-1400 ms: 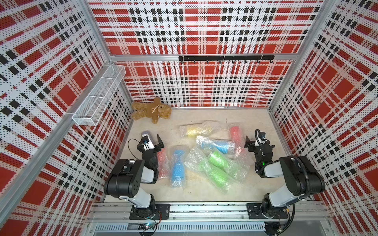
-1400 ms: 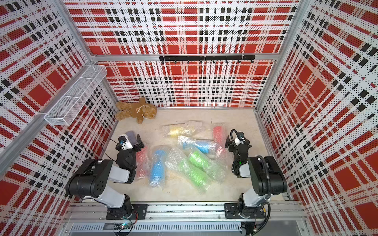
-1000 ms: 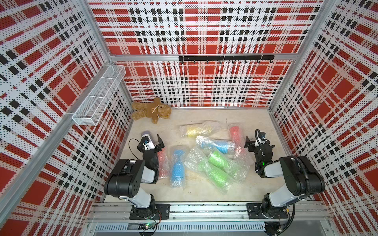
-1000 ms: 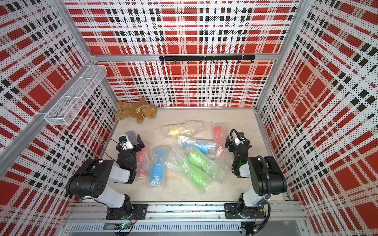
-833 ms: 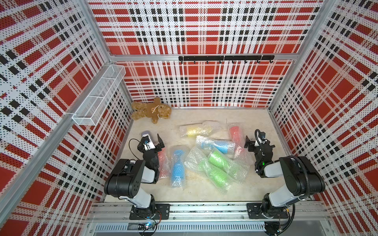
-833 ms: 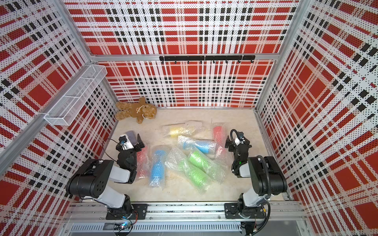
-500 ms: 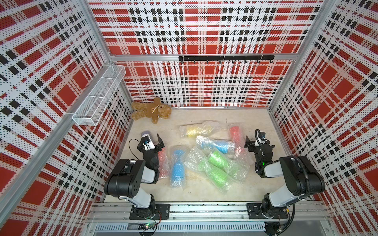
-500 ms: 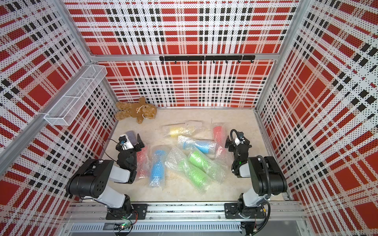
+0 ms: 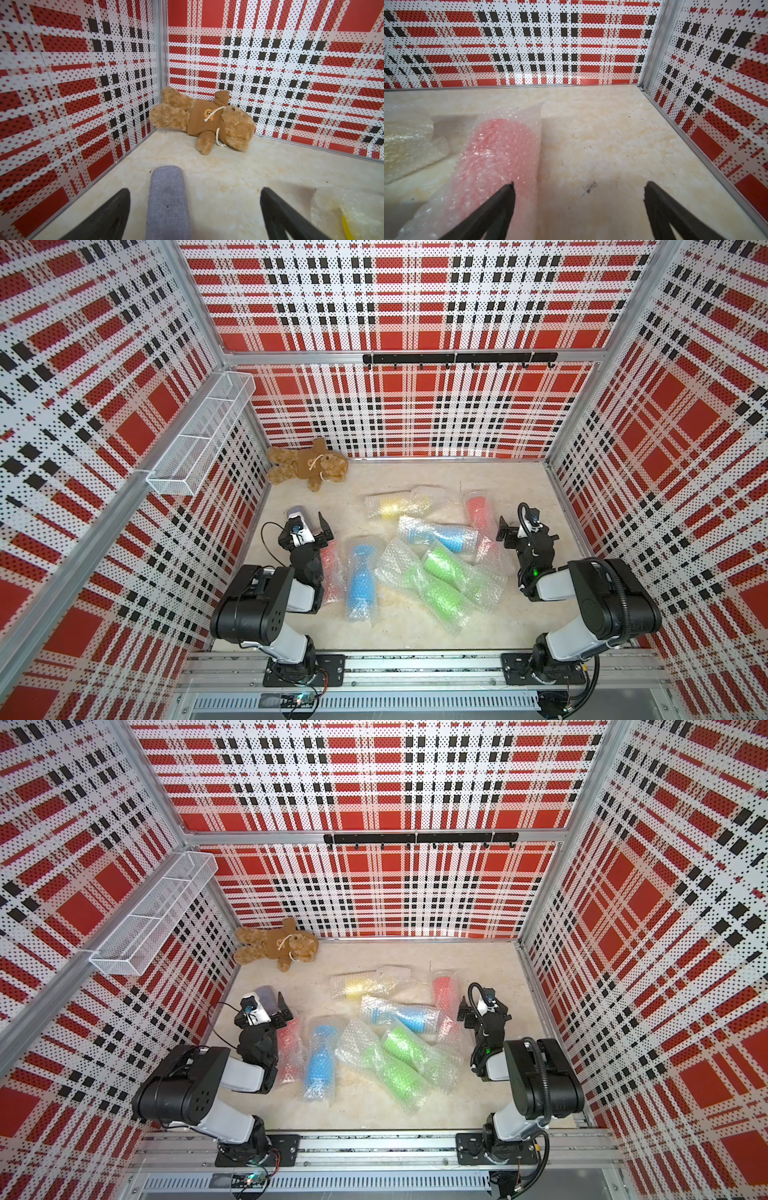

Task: Unpack wine glasses from bubble wrap
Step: Unwrap the bubble wrap at the center of the board.

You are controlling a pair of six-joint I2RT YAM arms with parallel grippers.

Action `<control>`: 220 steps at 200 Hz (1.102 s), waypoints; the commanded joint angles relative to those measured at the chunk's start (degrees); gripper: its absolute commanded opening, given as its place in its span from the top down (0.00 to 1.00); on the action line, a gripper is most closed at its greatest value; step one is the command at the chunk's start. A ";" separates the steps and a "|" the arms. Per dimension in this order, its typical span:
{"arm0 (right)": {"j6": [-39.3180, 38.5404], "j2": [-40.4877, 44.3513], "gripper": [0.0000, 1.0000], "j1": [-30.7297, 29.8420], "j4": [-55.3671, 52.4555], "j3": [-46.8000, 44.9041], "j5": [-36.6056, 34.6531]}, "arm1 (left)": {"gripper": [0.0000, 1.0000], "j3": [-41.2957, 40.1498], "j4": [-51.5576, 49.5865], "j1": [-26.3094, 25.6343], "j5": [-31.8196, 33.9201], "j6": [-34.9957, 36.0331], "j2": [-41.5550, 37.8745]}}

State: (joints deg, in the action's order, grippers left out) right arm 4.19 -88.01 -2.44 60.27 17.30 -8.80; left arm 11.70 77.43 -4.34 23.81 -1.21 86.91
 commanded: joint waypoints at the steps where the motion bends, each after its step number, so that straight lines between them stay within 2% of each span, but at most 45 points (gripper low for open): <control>1: 0.54 7.80 0.00 0.35 -13.45 5.83 -2.30 | 0.02 4.17 -11.02 -0.62 5.28 -0.96 -7.55; 18: 5.19 13.98 0.00 0.31 -20.42 9.68 -5.32 | 0.02 6.24 -13.20 -2.58 8.93 -0.82 -13.43; 35: 10.44 20.25 0.00 -0.74 -23.42 12.28 -5.86 | 0.02 10.42 -15.44 -7.70 10.17 3.51 -18.46; 54: 9.66 25.98 0.00 -7.62 -28.13 17.16 -7.66 | 0.02 15.42 -20.30 -19.03 13.58 8.07 -23.34; 68: 9.04 28.21 0.00 -13.63 -35.57 22.68 -5.64 | 0.02 17.63 -25.71 -28.01 16.69 9.15 -27.62; 79: 12.05 28.90 0.00 -18.24 -45.31 28.05 -6.58 | 0.02 20.14 -33.55 -35.32 22.24 7.93 -30.33; 90: 13.49 28.38 0.00 -23.29 -54.04 32.97 -6.73 | 0.02 23.25 -43.60 -42.29 22.57 7.23 -32.04; 95: 12.70 27.92 0.00 -25.28 -58.15 35.44 -6.89 | 0.02 24.48 -47.17 -45.01 24.94 6.05 -32.15; 105: 11.77 26.80 0.00 -29.19 -67.28 40.78 -9.08 | 0.02 27.97 -55.57 -50.43 35.76 -0.91 -31.88; 112: 12.36 25.94 0.00 -29.81 -75.20 44.86 -7.66 | 0.02 31.16 -65.47 -52.76 39.39 -6.71 -31.53; 119: 12.45 25.04 0.00 -29.59 -81.45 48.42 -3.90 | 0.02 34.75 -75.32 -53.62 36.86 -11.69 -31.13; 132: 18.64 24.58 0.00 -28.72 -87.15 51.21 -3.39 | 0.02 40.40 -90.41 -53.03 27.85 -17.09 -30.72; 139: 19.52 24.95 0.00 -27.02 -87.44 51.20 4.57 | 0.02 41.64 -95.17 -52.52 26.20 -21.89 -30.82; 149: 20.59 24.88 0.00 -25.77 -88.13 51.02 10.07 | 0.02 39.88 -96.27 -51.16 23.28 -28.15 -32.16; 157: 20.76 23.81 0.00 -25.74 -90.81 52.02 12.03 | 0.02 37.61 -96.29 -48.84 18.06 -32.47 -33.82; 167: 19.72 23.33 0.00 -26.30 -92.03 51.55 18.67 | 0.02 34.15 -96.58 -45.33 11.17 -38.03 -36.14; 178: 20.49 24.31 0.00 -26.99 -88.94 47.85 25.36 | 0.02 30.59 -96.85 -40.99 1.47 -41.17 -38.23; 186: 18.75 24.99 0.00 -27.45 -87.36 45.69 31.24 | 0.02 28.72 -98.01 -38.48 -2.81 -42.51 -39.43; 203: 13.92 23.37 0.00 -31.17 -90.40 44.07 27.93 | 0.02 27.15 -100.85 -36.39 -7.42 -41.96 -42.30; 220: 7.57 17.98 0.00 -38.38 -97.99 46.35 21.73 | 0.02 27.25 -103.86 -36.06 -7.16 -39.97 -43.48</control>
State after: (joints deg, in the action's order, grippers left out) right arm 19.88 -65.30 -33.69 -28.40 61.84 13.23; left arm 38.30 -20.01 -41.12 24.80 -38.76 45.82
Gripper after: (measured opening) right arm 0.998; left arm 0.982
